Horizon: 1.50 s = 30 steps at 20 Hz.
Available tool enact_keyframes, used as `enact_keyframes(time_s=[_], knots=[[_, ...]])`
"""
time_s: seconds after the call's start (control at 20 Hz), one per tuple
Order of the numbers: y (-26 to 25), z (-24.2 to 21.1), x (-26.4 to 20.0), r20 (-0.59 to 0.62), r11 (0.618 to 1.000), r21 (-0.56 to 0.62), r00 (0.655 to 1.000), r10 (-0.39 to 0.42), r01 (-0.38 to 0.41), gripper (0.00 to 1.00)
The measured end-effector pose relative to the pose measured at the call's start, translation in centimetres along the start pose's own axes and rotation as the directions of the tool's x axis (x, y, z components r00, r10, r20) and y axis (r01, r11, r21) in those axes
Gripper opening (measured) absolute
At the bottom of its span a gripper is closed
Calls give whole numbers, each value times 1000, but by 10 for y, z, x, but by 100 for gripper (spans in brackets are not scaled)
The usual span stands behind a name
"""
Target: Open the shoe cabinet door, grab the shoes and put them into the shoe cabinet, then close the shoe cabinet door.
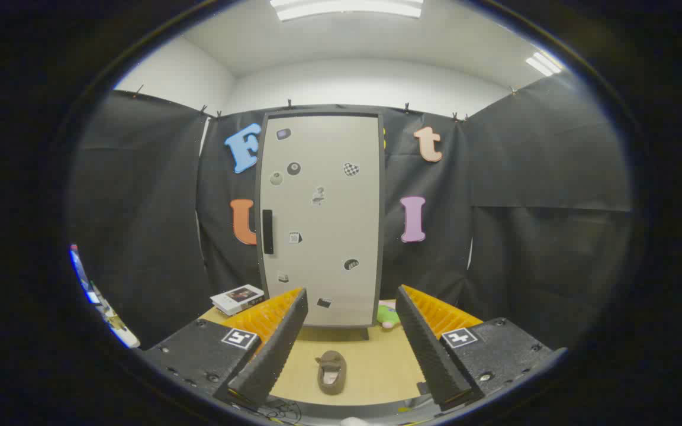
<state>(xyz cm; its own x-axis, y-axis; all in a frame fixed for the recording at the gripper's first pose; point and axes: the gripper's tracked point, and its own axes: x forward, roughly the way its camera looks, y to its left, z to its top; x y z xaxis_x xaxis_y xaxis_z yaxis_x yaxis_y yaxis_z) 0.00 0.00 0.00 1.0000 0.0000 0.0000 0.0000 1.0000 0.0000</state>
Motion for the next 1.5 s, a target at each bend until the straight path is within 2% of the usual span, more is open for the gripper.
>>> enact_keyframes(time_s=[0.5,0.85,1.15,1.5], knots=[[4,-5,0,-8,1000,13,1000,-18,18,98],[15,-1,18,-8,999,-6,999,-32,32,98],[62,-2,79,-10,998,15,998,58,-58,98],[137,0,193,-31,982,72,984,178,-175,98]])
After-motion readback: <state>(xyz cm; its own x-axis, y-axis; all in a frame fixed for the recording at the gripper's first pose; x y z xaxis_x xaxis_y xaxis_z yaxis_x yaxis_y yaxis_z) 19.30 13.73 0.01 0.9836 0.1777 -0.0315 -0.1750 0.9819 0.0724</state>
